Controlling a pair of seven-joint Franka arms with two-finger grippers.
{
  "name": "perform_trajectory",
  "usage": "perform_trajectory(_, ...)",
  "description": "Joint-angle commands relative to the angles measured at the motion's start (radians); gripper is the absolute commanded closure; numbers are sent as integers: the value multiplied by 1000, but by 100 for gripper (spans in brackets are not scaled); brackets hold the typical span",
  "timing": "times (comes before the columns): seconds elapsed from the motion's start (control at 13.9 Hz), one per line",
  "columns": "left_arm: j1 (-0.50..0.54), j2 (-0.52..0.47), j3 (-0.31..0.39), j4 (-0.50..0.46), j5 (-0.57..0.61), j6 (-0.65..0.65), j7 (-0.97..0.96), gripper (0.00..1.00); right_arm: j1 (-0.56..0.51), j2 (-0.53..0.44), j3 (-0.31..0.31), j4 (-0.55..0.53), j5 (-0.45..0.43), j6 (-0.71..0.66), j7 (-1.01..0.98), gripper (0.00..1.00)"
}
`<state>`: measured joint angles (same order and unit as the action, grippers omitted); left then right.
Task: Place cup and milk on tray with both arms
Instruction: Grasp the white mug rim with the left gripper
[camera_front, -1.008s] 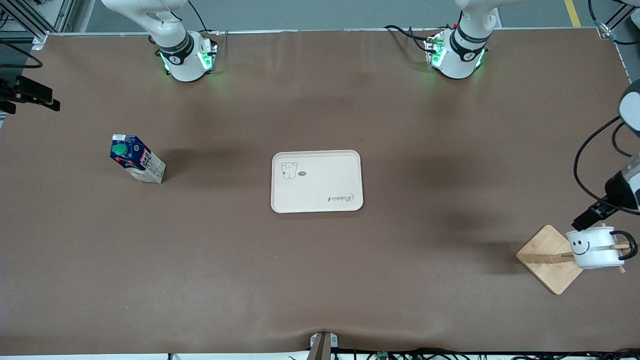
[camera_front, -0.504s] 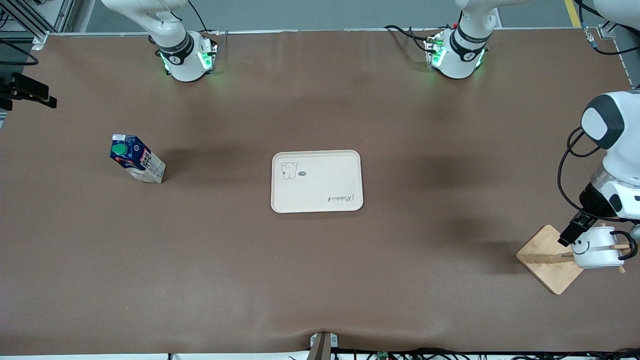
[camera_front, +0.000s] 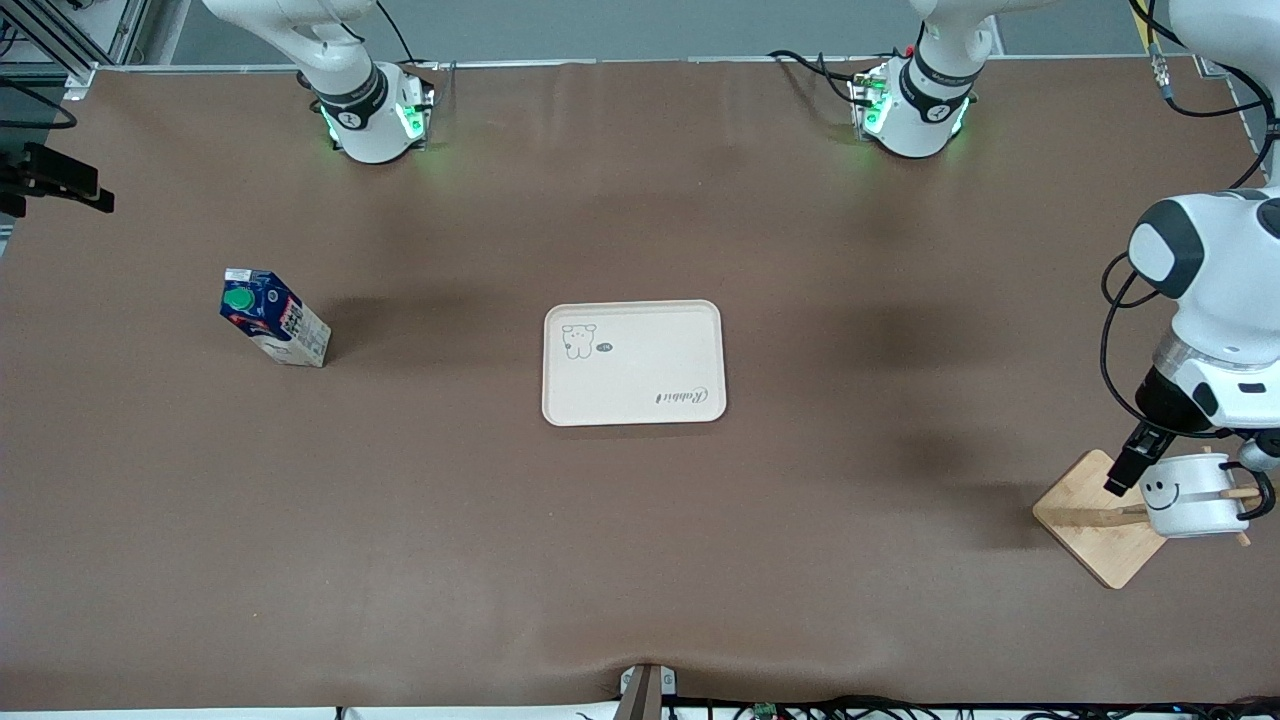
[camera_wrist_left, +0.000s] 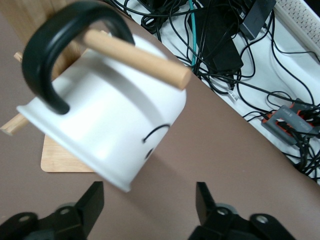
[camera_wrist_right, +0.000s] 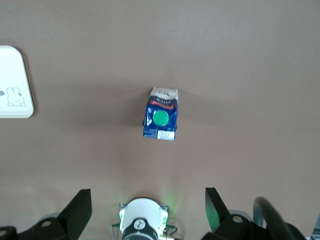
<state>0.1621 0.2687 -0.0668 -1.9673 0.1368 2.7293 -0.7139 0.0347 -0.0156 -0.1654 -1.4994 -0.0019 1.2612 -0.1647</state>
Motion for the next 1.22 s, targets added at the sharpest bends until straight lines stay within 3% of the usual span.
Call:
perform_trajectory(0.0, 29, -16, -1, -19, 102, 27, -27, 32, -6, -3, 10, 16, -16, -31, 14, 0)
perform_trajectory(0.29, 31, -2, 1, -18, 115, 29, -27, 36, -1, -3, 12, 15, -15, -32, 16, 0)
perform_trajectory(0.5, 36, -2, 1, -16, 179, 29, -27, 58, -2, -3, 12, 16, -15, -32, 17, 0)
perform_trajectory(0.79, 36, 4, 1, 1, 193, 27, -27, 69, -1, -3, 15, 16, -4, -23, 19, 0)
perform_trajectory(1.01, 36, 3, 1, 5, 196, 29, -25, 96, 1, -3, 15, 30, -1, -25, 19, 0)
perform_trajectory(1.15, 33, 3, 1, 7, 196, 27, -25, 100, 1, -3, 15, 30, 0, -25, 19, 0)
